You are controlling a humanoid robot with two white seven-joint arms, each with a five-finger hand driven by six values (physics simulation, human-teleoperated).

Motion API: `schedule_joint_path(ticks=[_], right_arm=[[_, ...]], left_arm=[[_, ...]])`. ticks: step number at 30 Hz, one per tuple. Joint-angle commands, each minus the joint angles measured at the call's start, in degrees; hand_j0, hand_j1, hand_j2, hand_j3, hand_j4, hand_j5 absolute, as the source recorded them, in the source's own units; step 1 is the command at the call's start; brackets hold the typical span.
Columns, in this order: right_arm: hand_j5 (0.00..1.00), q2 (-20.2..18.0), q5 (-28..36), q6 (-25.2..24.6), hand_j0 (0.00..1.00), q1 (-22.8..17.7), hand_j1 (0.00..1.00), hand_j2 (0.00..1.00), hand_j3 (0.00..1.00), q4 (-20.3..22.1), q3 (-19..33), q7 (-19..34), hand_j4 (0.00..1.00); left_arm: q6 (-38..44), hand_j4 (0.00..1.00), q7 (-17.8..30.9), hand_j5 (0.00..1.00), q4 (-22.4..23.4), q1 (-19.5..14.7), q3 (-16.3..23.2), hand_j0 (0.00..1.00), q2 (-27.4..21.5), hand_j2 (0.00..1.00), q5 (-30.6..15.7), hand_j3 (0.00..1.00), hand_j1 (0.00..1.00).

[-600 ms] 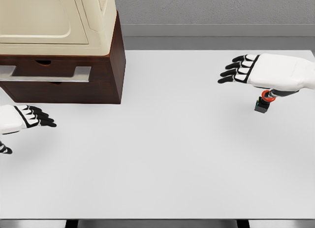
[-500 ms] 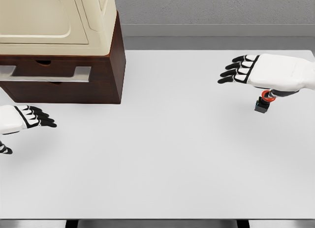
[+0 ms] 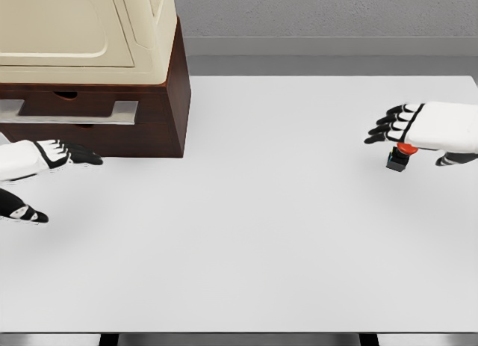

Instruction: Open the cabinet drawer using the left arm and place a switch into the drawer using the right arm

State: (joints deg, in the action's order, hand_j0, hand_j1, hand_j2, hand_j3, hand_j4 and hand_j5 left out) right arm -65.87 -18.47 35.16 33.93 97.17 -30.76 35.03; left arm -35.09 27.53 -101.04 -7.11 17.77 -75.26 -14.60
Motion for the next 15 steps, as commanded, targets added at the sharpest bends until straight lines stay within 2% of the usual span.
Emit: schedule_joint_path(ticks=[1, 2, 3, 4, 5, 7, 10, 13, 15], right_arm=[[1.00, -0.31, -1.04, -0.16, 1.00, 0.00, 1.00, 1.00, 1.00, -1.10, -1.14, -0.03, 1.00], [1.00, -0.23, -1.04, -0.16, 1.00, 0.09, 1.00, 1.00, 1.00, -1.81, -1.06, -0.03, 1.00], [1.00, 0.39, -1.04, -0.16, 1.00, 0.44, 1.00, 1.00, 1.00, -3.39, -1.06, -0.03, 1.00], [1.00, 0.48, -0.95, -0.16, 1.00, 0.53, 1.00, 1.00, 1.00, -4.62, -1.06, -0.03, 1.00], [1.00, 2.14, -0.95, -0.16, 1.00, 0.61, 1.00, 1.00, 1.00, -6.19, -1.06, -0.03, 1.00], [1.00, 2.94, -1.04, -0.16, 1.00, 0.97, 1.00, 1.00, 1.00, -8.31, -1.41, -0.03, 1.00], [1.00, 4.34, -2.71, -0.16, 1.00, 1.14, 1.00, 1.00, 1.00, -10.42, -1.41, -0.03, 1.00], [1.00, 5.22, -3.94, -0.16, 1.00, 2.02, 1.00, 1.00, 1.00, -12.79, -1.41, -0.03, 1.00], [1.00, 6.10, -4.46, -0.16, 1.00, 2.72, 1.00, 1.00, 1.00, -14.11, -1.41, -0.03, 1.00]], left_arm=[[0.09, 1.00, 4.89, 1.00, -0.03, -0.19, 2.10, 1.00, -0.15, 1.00, -10.09, 1.00, 1.00], [0.09, 1.00, 7.47, 1.00, -0.03, -1.06, 2.10, 1.00, -0.24, 1.00, -12.38, 1.00, 1.00], [0.09, 1.00, 7.47, 1.00, -0.03, -2.73, 2.10, 1.00, -0.42, 1.00, -13.70, 1.00, 1.00], [0.09, 1.00, 7.47, 1.00, -0.03, -2.91, 1.92, 1.00, -0.51, 1.00, -16.51, 1.00, 1.00], [0.09, 1.00, 7.47, 1.00, -0.12, -4.75, 1.74, 1.00, 0.28, 1.00, -18.35, 1.00, 1.00], [1.52, 1.00, 7.47, 1.00, -0.03, -5.99, 1.39, 1.00, 0.11, 1.00, -20.91, 1.00, 1.00], [8.54, 1.00, 7.47, 1.00, -0.03, -6.95, 1.13, 1.00, -1.30, 1.00, -20.65, 1.00, 1.00], [13.03, 1.00, 7.47, 1.00, 0.06, -6.95, 1.13, 1.00, -1.12, 1.00, -15.46, 1.00, 1.00], [14.26, 1.00, 7.47, 1.00, 0.06, -8.01, 0.95, 1.00, -1.21, 1.00, -15.02, 1.00, 1.00]])
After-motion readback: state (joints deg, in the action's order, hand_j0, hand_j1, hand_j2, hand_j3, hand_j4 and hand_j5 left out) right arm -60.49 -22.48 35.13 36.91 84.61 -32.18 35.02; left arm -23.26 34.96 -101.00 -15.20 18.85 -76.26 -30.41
